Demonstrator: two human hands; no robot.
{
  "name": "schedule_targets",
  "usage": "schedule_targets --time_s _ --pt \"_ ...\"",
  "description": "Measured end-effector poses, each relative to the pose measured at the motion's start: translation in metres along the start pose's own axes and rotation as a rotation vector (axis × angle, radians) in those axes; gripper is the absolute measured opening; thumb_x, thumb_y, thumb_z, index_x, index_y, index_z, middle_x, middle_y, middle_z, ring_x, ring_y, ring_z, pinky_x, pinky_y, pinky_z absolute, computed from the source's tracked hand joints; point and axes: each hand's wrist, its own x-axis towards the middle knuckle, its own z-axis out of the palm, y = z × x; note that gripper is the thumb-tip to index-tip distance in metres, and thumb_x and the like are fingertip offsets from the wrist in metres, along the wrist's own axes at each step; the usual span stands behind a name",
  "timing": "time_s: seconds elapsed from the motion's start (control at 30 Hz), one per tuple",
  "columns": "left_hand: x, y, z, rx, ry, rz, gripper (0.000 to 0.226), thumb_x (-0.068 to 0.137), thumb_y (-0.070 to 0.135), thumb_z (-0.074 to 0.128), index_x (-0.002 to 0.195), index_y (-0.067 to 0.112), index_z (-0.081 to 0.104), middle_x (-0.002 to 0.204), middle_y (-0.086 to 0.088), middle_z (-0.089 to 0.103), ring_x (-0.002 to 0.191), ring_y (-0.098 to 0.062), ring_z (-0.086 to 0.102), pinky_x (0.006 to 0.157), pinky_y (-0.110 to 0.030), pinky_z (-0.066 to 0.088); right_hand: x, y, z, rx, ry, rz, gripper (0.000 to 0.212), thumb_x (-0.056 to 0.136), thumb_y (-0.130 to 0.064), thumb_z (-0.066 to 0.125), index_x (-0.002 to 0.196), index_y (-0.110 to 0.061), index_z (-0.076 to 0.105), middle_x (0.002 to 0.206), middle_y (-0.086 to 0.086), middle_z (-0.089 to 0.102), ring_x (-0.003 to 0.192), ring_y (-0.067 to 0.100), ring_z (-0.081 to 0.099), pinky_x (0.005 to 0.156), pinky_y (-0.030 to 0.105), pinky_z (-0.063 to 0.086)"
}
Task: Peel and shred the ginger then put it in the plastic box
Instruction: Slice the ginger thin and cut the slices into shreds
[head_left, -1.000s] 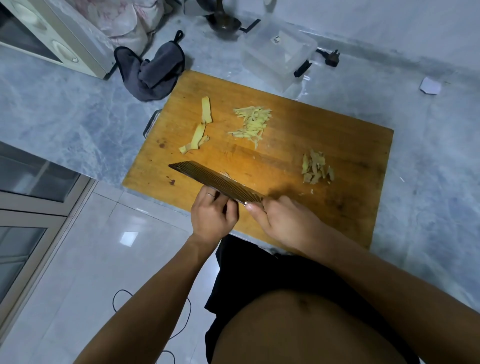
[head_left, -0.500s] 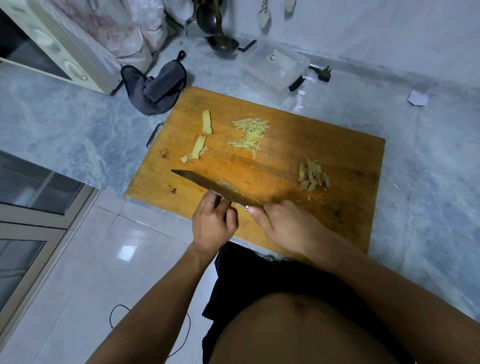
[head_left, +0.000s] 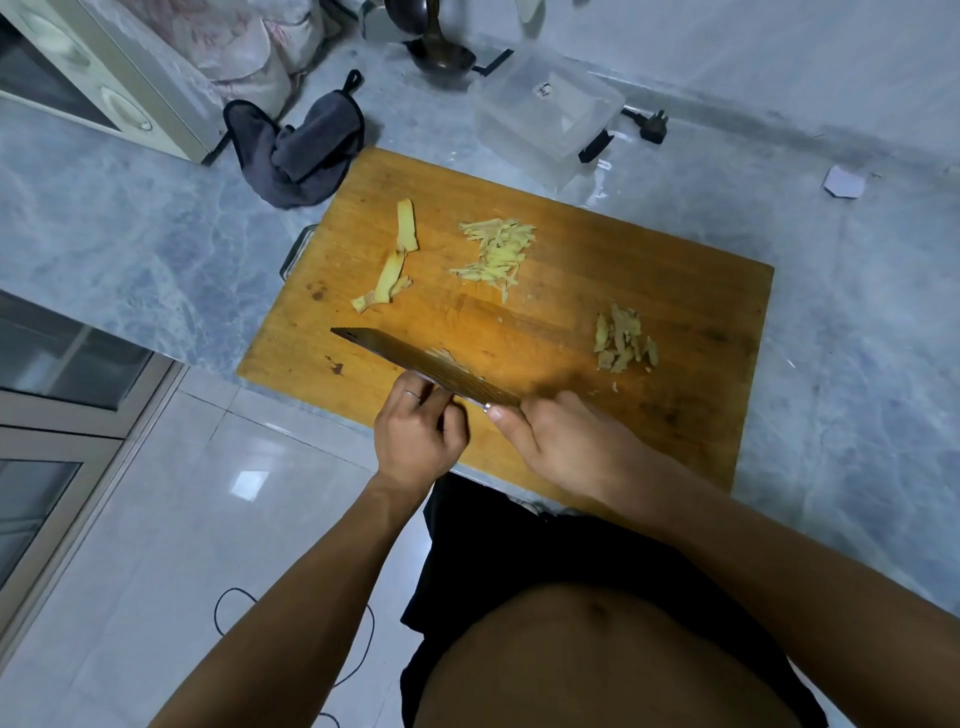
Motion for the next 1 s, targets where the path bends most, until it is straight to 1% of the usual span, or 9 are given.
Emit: schedule_targets --time_s 0.1,0.17,0.27,0.37,0.5,0.63,0.7,0.83,1.0 --pt "0.000 0.000 0.002 -0.015 0.003 -0.019 0.020 0.078 0.011 0.051 0.073 0.010 0.071 0.089 -0.010 0.066 0.081 -0.027 0.056 0.055 -0.026 0.042 -0.003 -0.002 0.000 -0.014 -0.007 0.012 0.058 0.103 -0.057 0.025 0.104 -0.012 0.061 0.101 0.016 0.059 0.102 0.037 0.059 0.074 0.035 0.040" --pt "-0.001 -0.001 0.002 -0.019 0.004 -0.025 0.020 0.078 0.011 0.051 0.068 0.008 0.068 0.085 -0.010 0.065 0.079 -0.026 0.054 0.053 -0.025 0.040 -0.003 -0.004 0.001 -0.021 -0.013 0.016 0.059 0.103 -0.058 0.025 0.108 -0.012 0.061 0.105 0.017 0.061 0.103 0.038 0.059 0.075 0.036 0.040" --pt "-0.001 0.002 0.000 -0.015 0.009 -0.022 0.019 0.078 0.011 0.052 0.066 0.008 0.066 0.083 -0.011 0.064 0.078 -0.027 0.054 0.054 -0.023 0.038 0.002 -0.006 0.002 -0.033 -0.038 0.021 0.059 0.104 -0.058 0.024 0.109 -0.012 0.062 0.103 0.017 0.059 0.103 0.039 0.059 0.072 0.036 0.037" --pt "-0.002 0.003 -0.001 -0.013 0.007 -0.001 0.019 0.079 0.011 0.053 0.068 0.008 0.068 0.087 -0.012 0.066 0.079 -0.029 0.057 0.055 -0.023 0.038 0.007 -0.007 0.002 -0.048 -0.039 0.008 0.058 0.104 -0.058 0.025 0.104 -0.013 0.061 0.090 0.011 0.052 0.099 0.039 0.061 0.068 0.035 0.036" --pt "-0.003 0.000 -0.001 0.003 -0.030 -0.014 0.022 0.081 0.013 0.051 0.067 0.006 0.068 0.083 -0.013 0.064 0.084 -0.028 0.056 0.052 -0.028 0.045 0.003 -0.006 0.002 -0.025 -0.034 -0.019 0.057 0.105 -0.055 0.027 0.111 -0.012 0.064 0.095 0.016 0.062 0.095 0.038 0.062 0.068 0.036 0.041" --pt "-0.005 0.000 -0.003 0.056 -0.104 0.048 0.020 0.082 0.008 0.051 0.086 0.004 0.071 0.104 -0.017 0.064 0.094 -0.036 0.058 0.065 -0.033 0.048 0.004 -0.004 0.000 -0.011 -0.015 -0.038 0.055 0.103 -0.059 0.027 0.091 -0.015 0.057 0.084 0.009 0.057 0.085 0.035 0.063 0.064 0.034 0.040" --pt "-0.007 -0.001 -0.006 0.052 -0.116 0.055 0.024 0.082 0.005 0.051 0.095 0.003 0.071 0.106 -0.017 0.063 0.097 -0.037 0.057 0.072 -0.036 0.048 0.005 -0.003 -0.001 -0.001 -0.015 -0.031 0.055 0.102 -0.061 0.026 0.086 -0.016 0.053 0.085 0.010 0.059 0.082 0.035 0.062 0.064 0.036 0.043" --pt "-0.007 0.001 -0.011 0.057 -0.133 0.067 0.028 0.081 0.005 0.056 0.105 0.005 0.070 0.107 -0.016 0.062 0.096 -0.034 0.057 0.071 -0.034 0.046 0.004 -0.003 -0.001 0.010 0.007 -0.027 0.057 0.102 -0.060 0.026 0.084 -0.014 0.055 0.081 0.009 0.058 0.078 0.034 0.060 0.064 0.036 0.045" --pt "-0.008 0.004 -0.010 0.060 -0.125 0.056 0.028 0.082 0.007 0.052 0.103 0.005 0.070 0.105 -0.016 0.062 0.095 -0.034 0.058 0.068 -0.032 0.047 -0.001 -0.003 0.000 -0.010 0.048 -0.063 0.059 0.103 -0.057 0.027 0.077 -0.012 0.056 0.064 0.001 0.048 0.059 0.026 0.049 0.055 0.032 0.035"
